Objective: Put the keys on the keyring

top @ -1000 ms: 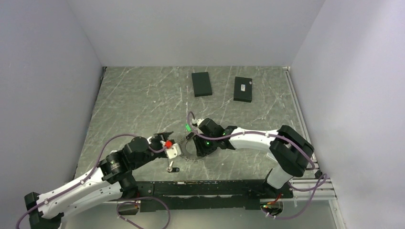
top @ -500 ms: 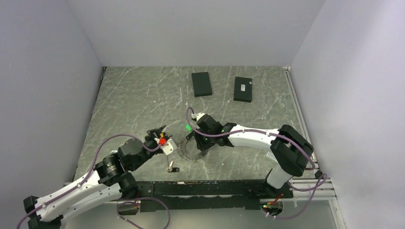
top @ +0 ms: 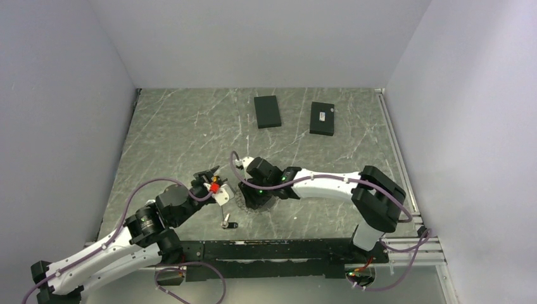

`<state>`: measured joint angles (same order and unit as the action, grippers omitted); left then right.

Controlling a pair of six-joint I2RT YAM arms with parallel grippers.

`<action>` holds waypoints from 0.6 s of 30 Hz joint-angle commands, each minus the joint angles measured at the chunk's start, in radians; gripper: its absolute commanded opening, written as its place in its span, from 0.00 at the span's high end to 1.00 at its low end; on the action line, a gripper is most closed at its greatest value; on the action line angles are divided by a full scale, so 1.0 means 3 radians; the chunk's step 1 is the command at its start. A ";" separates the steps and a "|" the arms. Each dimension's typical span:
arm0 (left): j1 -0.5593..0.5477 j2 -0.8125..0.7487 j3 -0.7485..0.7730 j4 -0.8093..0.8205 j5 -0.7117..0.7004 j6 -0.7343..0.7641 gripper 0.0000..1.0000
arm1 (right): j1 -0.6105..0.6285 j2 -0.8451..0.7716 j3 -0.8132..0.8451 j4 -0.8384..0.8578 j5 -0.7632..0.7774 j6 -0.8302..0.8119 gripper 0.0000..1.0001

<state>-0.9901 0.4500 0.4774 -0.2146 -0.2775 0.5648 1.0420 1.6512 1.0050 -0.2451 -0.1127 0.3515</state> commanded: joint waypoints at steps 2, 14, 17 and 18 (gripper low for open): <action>-0.0013 -0.0062 0.0075 0.0047 -0.0018 0.0040 0.47 | 0.0074 0.0144 0.0088 0.0043 -0.0100 -0.0020 0.56; -0.0013 -0.0114 0.0101 -0.0007 -0.0011 0.0028 0.48 | 0.0155 0.0386 0.0229 0.0003 0.0014 -0.0198 0.62; -0.0013 -0.0110 0.0101 -0.0010 -0.0012 0.0030 0.48 | 0.0193 0.0430 0.0300 -0.0039 0.0070 -0.0246 0.64; -0.0013 -0.0109 0.0104 -0.0011 -0.0011 0.0030 0.48 | 0.0204 0.0438 0.0310 -0.0042 0.0084 -0.0258 0.65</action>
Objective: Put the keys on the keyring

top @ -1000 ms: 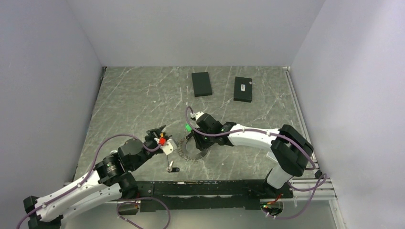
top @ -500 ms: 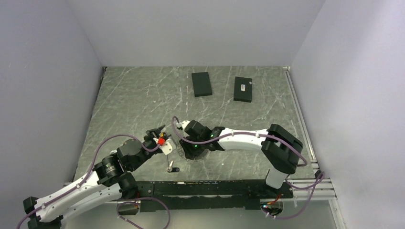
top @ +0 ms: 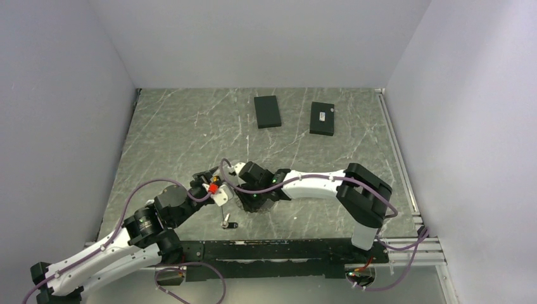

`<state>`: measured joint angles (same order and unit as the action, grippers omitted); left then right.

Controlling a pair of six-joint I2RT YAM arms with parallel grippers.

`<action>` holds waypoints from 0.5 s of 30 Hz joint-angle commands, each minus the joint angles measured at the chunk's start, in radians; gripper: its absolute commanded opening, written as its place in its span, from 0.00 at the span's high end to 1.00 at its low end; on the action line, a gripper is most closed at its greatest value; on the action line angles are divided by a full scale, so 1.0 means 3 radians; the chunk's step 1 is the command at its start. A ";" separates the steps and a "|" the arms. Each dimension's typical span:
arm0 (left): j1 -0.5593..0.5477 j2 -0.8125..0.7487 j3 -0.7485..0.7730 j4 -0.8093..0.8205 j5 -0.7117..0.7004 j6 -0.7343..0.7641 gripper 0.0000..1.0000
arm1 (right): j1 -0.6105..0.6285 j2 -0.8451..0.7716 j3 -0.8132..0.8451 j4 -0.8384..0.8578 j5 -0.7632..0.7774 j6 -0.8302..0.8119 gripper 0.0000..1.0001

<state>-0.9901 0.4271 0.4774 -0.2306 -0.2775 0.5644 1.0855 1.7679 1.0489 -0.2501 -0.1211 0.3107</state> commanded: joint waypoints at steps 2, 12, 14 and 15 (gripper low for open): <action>-0.0013 -0.0030 0.0101 0.0043 -0.0014 0.0035 0.48 | 0.0078 0.0068 0.0161 -0.0032 0.0122 -0.0135 0.69; -0.0016 -0.0033 0.0110 0.0033 -0.0009 0.0036 0.48 | 0.0074 0.0044 0.0234 -0.0204 0.0178 -0.0116 0.75; -0.0013 -0.0038 0.0114 0.0028 0.0001 0.0036 0.48 | 0.0080 -0.0023 0.0320 -0.0271 0.0192 -0.0035 0.70; -0.0013 -0.0040 0.0116 0.0026 -0.0002 0.0041 0.48 | 0.0081 -0.0056 0.0354 -0.0293 0.0175 -0.0007 0.69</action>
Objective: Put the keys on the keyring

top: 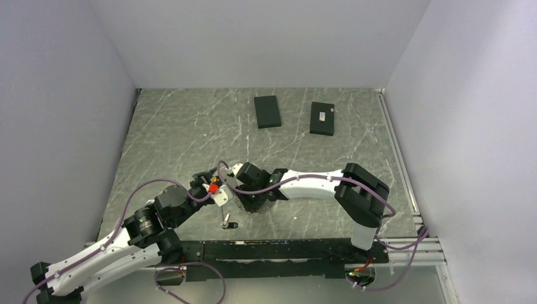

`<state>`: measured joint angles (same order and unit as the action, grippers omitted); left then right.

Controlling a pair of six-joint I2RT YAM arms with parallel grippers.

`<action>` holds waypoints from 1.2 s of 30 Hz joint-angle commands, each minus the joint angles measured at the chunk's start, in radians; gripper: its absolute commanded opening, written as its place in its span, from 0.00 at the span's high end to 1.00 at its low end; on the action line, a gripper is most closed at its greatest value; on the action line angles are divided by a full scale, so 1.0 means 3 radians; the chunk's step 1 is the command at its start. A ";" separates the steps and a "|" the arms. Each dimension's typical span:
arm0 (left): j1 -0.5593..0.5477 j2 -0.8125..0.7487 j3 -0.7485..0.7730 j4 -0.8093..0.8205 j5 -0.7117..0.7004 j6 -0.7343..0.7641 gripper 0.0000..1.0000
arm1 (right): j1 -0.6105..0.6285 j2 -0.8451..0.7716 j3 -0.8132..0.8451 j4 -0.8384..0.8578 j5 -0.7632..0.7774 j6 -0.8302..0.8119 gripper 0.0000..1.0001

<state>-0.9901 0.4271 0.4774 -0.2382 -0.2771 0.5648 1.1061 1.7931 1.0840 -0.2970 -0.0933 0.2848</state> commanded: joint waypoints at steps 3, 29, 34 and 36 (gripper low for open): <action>-0.0013 -0.0054 0.0135 0.0031 0.0012 0.0035 0.49 | 0.0041 -0.0199 0.0282 -0.0170 0.0060 0.0223 0.66; -0.0013 -0.0166 0.0214 -0.0065 0.0090 -0.0083 0.51 | 0.0289 0.0184 0.0190 -0.0103 0.0752 0.0419 0.64; -0.0014 -0.0128 0.0209 -0.0069 0.0079 -0.0076 0.50 | 0.0291 0.0185 0.0155 -0.0086 0.0823 0.0412 0.70; -0.0013 -0.0114 0.0204 -0.0070 0.0079 -0.0077 0.51 | 0.0291 0.0159 0.0104 -0.0078 0.0884 0.0416 0.79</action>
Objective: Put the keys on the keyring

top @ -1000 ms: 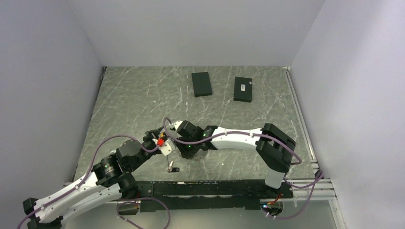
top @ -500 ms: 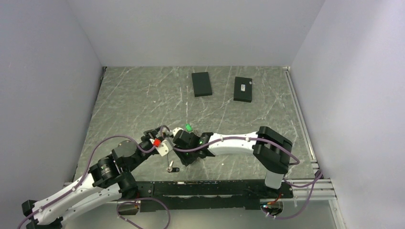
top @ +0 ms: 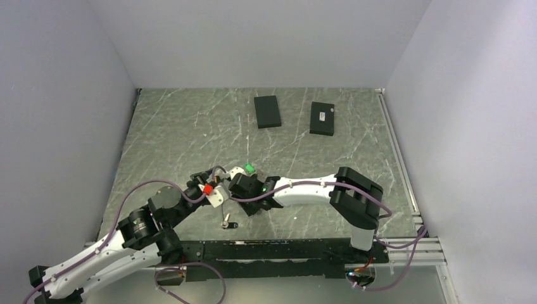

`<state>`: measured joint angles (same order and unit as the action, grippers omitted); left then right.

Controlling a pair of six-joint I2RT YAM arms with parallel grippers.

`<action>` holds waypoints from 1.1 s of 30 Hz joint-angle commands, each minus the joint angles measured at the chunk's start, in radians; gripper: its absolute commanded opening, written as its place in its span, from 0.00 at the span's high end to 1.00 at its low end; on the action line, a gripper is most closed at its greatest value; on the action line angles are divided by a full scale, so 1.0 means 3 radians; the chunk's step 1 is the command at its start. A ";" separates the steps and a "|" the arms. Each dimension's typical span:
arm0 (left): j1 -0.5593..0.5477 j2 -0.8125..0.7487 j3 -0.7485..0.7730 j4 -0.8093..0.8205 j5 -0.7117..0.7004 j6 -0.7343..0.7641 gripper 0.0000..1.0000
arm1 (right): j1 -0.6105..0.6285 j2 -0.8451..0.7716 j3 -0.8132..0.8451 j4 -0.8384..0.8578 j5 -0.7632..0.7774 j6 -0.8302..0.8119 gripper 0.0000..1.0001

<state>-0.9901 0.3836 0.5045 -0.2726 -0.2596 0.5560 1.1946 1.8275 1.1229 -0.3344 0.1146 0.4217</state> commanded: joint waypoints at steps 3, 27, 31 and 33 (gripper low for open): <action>-0.0015 0.0042 0.0104 0.0052 0.0019 -0.0048 0.50 | -0.0017 -0.0013 -0.0098 0.0085 0.0223 -0.0063 0.94; 0.0007 0.0342 0.0256 0.0563 0.1187 -0.0625 0.42 | -0.0854 -0.2079 -0.0542 0.0220 -0.1135 -0.1279 1.00; 0.0007 0.0666 0.0263 0.0743 0.1491 -0.0789 0.33 | -0.0870 -0.2214 -0.0430 0.0094 -0.1153 -0.1354 1.00; 0.0007 0.0801 0.0241 0.0872 0.1594 -0.0898 0.31 | -0.0883 -0.2265 -0.0397 0.0058 -0.1153 -0.1374 1.00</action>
<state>-0.9897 0.5568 0.5510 -0.1253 0.0937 0.3767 0.9398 1.2102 0.9291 -0.3107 -0.1978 0.0620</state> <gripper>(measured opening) 0.672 0.021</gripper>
